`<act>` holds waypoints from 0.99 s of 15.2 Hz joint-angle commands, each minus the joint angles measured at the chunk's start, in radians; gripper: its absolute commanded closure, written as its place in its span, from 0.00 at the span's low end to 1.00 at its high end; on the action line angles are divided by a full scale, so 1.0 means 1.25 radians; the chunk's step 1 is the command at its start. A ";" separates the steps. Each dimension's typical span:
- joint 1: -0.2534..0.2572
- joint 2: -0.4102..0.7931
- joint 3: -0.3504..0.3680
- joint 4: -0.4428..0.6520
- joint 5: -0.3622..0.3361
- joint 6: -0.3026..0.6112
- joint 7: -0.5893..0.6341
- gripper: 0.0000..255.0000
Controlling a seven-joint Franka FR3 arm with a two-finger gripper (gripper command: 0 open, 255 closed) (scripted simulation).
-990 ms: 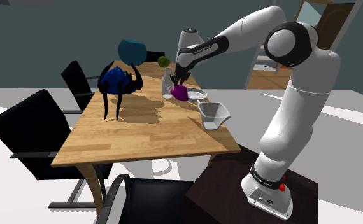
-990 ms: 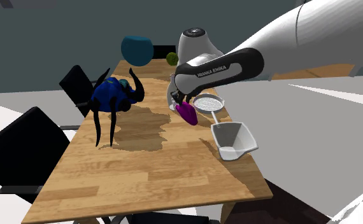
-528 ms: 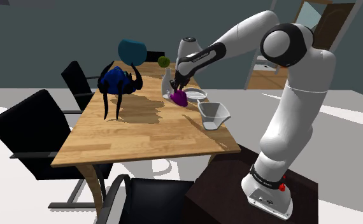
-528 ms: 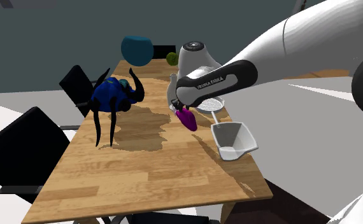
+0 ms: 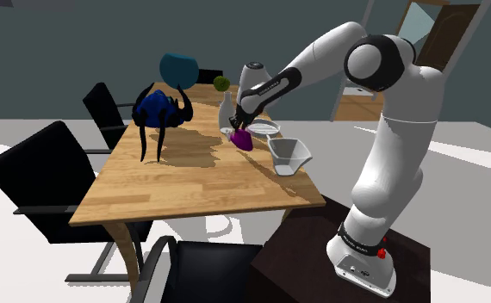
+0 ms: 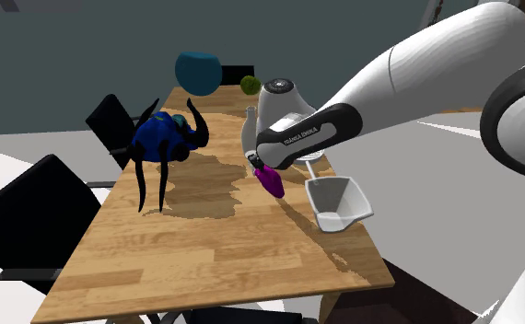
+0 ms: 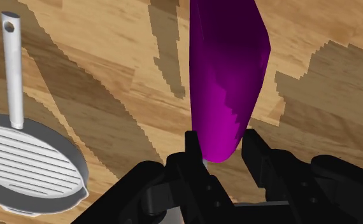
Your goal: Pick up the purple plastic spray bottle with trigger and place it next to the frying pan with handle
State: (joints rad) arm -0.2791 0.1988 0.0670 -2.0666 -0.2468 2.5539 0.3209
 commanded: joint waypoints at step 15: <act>0.010 0.072 -0.016 -0.028 -0.043 0.098 0.044 1.00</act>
State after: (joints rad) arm -0.2664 0.2881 0.0465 -2.1021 -0.3002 2.6761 0.3758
